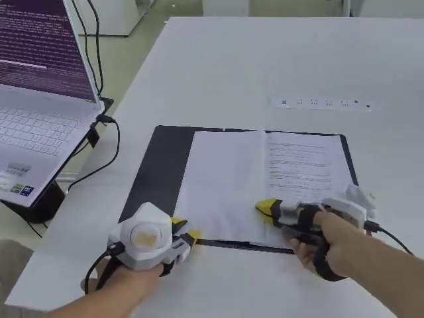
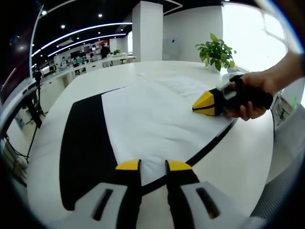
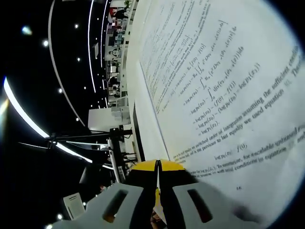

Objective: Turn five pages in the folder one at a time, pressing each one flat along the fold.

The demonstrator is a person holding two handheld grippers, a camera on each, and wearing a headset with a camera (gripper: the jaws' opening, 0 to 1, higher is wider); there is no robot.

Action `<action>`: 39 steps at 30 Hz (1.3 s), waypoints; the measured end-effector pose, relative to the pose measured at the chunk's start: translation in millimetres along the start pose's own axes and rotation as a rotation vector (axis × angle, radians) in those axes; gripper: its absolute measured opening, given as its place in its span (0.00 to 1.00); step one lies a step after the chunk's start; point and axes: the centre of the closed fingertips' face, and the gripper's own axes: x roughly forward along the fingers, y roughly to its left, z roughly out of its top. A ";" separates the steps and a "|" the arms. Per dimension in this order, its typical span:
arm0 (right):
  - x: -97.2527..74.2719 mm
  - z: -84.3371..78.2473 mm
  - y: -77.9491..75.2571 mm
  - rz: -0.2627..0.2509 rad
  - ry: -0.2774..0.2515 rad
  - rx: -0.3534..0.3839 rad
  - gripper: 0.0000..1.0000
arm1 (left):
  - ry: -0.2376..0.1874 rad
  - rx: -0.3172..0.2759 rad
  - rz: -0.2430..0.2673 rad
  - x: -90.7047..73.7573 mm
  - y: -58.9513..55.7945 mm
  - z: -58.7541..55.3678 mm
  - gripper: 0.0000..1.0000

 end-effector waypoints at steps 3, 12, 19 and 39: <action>-5.8 -10.9 -4.7 -0.002 0.007 0.001 0.00 | 0.001 -0.002 0.002 -0.3 -0.1 0.5 0.18; -18.7 -37.0 -14.8 -0.001 0.001 0.017 0.00 | 0.013 0.008 0.001 0.1 -0.1 0.3 0.19; -25.4 -52.1 -18.9 -0.004 0.017 0.031 0.00 | 0.020 -0.006 0.010 0.3 -0.7 0.8 0.19; -141.9 -26.5 41.4 -0.022 -0.250 -0.340 0.00 | -0.069 -0.229 -0.027 -41.5 -17.7 39.6 0.27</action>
